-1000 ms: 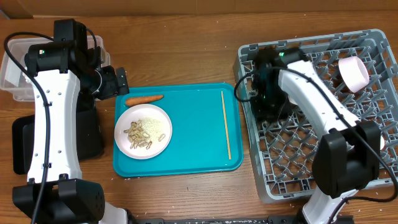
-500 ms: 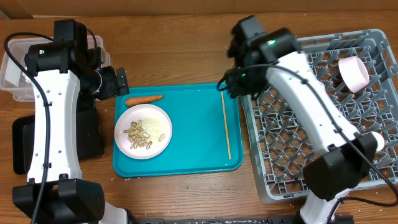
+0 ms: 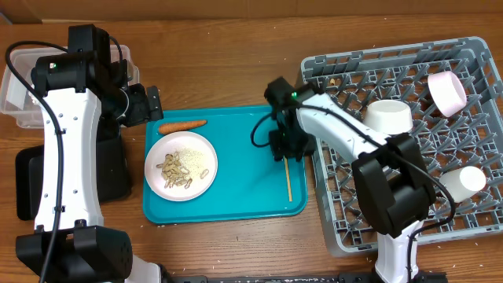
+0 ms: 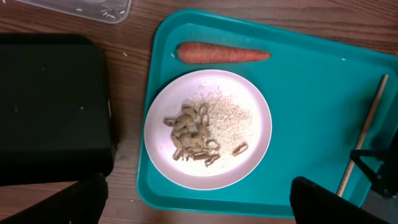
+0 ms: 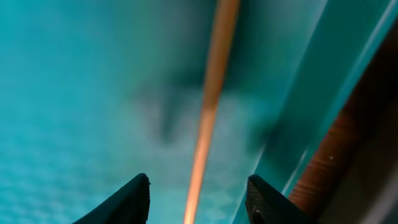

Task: Sort waste into correct bins and load items into the dishwasher
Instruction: 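Reach the right gripper back to the tray and grasp the second chopstick, then carry the second chopstick into the rack's left edge and release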

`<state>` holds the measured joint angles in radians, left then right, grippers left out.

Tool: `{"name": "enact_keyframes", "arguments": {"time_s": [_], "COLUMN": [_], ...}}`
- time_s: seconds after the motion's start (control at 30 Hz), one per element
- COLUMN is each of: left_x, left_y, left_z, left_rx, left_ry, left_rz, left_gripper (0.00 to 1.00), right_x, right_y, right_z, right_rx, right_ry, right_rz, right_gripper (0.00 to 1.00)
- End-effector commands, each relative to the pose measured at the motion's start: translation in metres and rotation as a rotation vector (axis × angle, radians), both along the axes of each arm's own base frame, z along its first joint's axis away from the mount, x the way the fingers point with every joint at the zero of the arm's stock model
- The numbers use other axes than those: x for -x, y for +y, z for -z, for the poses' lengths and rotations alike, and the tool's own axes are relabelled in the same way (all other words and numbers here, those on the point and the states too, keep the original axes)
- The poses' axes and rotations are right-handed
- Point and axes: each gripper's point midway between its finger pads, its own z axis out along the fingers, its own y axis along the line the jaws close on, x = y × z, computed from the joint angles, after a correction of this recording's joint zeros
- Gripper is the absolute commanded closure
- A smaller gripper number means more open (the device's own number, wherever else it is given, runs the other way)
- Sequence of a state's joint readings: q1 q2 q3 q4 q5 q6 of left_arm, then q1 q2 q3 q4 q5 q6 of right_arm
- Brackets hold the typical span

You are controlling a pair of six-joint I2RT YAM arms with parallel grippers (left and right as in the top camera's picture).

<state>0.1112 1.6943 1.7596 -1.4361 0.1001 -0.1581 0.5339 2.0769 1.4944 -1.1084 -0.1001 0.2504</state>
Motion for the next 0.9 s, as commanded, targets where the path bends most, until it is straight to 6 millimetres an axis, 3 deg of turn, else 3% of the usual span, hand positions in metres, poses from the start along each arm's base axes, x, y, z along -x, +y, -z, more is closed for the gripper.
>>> {"name": "enact_keyframes", "arguments": {"time_s": [0.0, 0.1, 0.33, 0.47, 0.57, 0.67, 0.77, 0.87], "left_x": [-0.001, -0.001, -0.004, -0.004, -0.004, -0.003, -0.003, -0.003], "left_y": [0.0, 0.001, 0.001, 0.001, 0.001, 0.001, 0.001, 0.001], "left_z": [-0.005, -0.005, -0.006, -0.006, -0.006, -0.006, -0.006, -0.006], "left_rx": [-0.006, -0.007, -0.008, -0.008, -0.008, -0.008, -0.008, -0.007], "left_ry": [-0.018, -0.02, -0.029, -0.029, -0.029, -0.028, -0.028, -0.025], "left_rz": [0.004, 0.004, 0.004, 0.004, 0.004, 0.004, 0.004, 0.004], "left_gripper": [0.05, 0.04, 0.04, 0.04, 0.04, 0.04, 0.05, 0.04], "right_x": [0.015, 0.021, 0.025, 0.02, 0.0, -0.027, -0.056, -0.07], "right_y": [-0.005, -0.009, -0.011, -0.008, 0.0, 0.001, -0.013, -0.034], "right_z": [0.018, 0.026, 0.028, 0.015, -0.019, -0.071, -0.134, -0.173], "right_rx": [0.024, 0.035, 0.041, 0.04, 0.014, 0.0, 0.004, 0.003], "right_ry": [0.03, 0.044, 0.053, 0.051, -0.007, -0.132, -0.31, -0.416], "right_rz": [0.04, 0.057, 0.062, 0.062, 0.065, 0.074, 0.097, 0.094], "right_gripper": [0.54, 0.62, 0.94, 0.96, 0.96, 0.96, 0.96, 0.96]}}
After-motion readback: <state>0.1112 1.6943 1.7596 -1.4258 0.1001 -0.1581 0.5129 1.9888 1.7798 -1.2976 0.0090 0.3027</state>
